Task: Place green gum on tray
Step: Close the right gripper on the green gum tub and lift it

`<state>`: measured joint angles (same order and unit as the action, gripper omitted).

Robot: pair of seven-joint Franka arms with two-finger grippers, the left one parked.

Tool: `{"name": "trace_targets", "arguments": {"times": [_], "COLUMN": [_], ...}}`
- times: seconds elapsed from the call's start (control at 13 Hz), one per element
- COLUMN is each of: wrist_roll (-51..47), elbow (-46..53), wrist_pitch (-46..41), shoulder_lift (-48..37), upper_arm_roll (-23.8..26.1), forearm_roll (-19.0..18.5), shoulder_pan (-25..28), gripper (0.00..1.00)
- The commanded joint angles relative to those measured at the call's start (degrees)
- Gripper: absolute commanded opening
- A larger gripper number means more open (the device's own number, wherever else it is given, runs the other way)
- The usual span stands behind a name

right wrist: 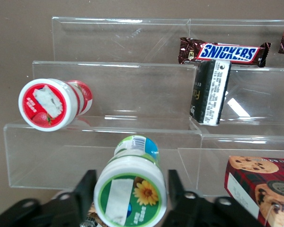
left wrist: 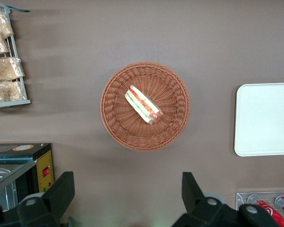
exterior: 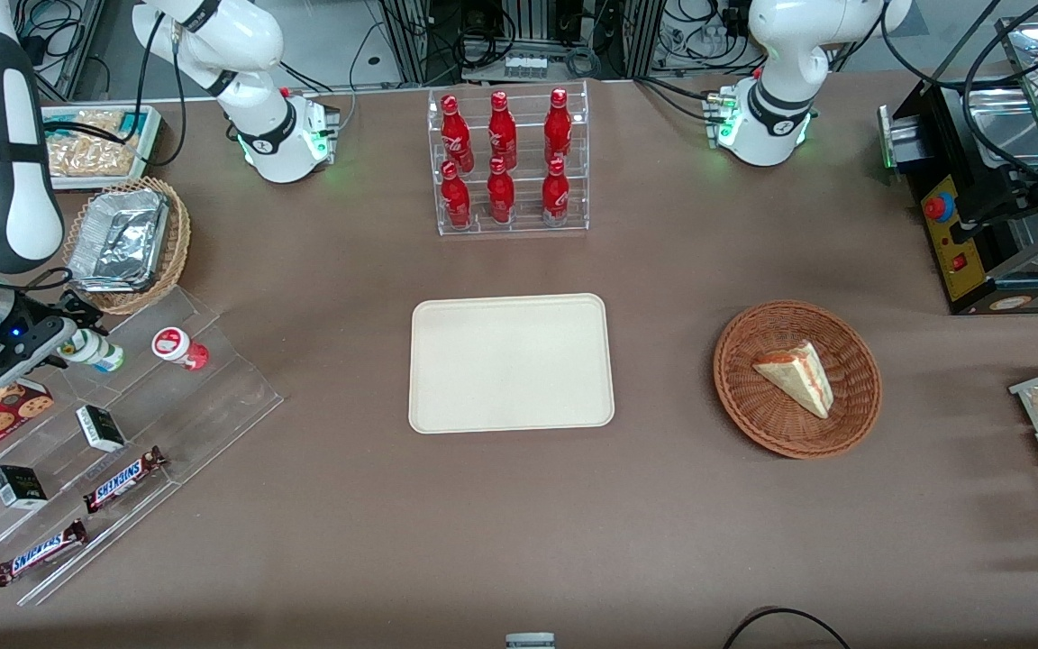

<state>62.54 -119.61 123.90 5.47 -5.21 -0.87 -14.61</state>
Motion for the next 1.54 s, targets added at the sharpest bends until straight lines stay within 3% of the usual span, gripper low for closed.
{"name": "trace_targets", "arguments": {"times": [0.0, 0.69, 1.08, 1.46], "wrist_roll": [1.09, -4.25, -18.30, -39.12], "elbow": [-0.80, 7.90, 8.17, 8.08], "wrist_pitch": [0.99, -9.99, -12.98, -13.96], "shoulder_lift": [-0.64, -1.43, -1.96, -1.17], "upper_arm_roll": [0.29, 0.81, 0.90, 0.90], "forearm_roll": [-0.54, -0.63, -0.54, 0.25], "shoulder_pan": [-0.60, 3.53, 10.90, 23.02], "gripper": [0.00, 0.00, 0.00, 0.00]}}
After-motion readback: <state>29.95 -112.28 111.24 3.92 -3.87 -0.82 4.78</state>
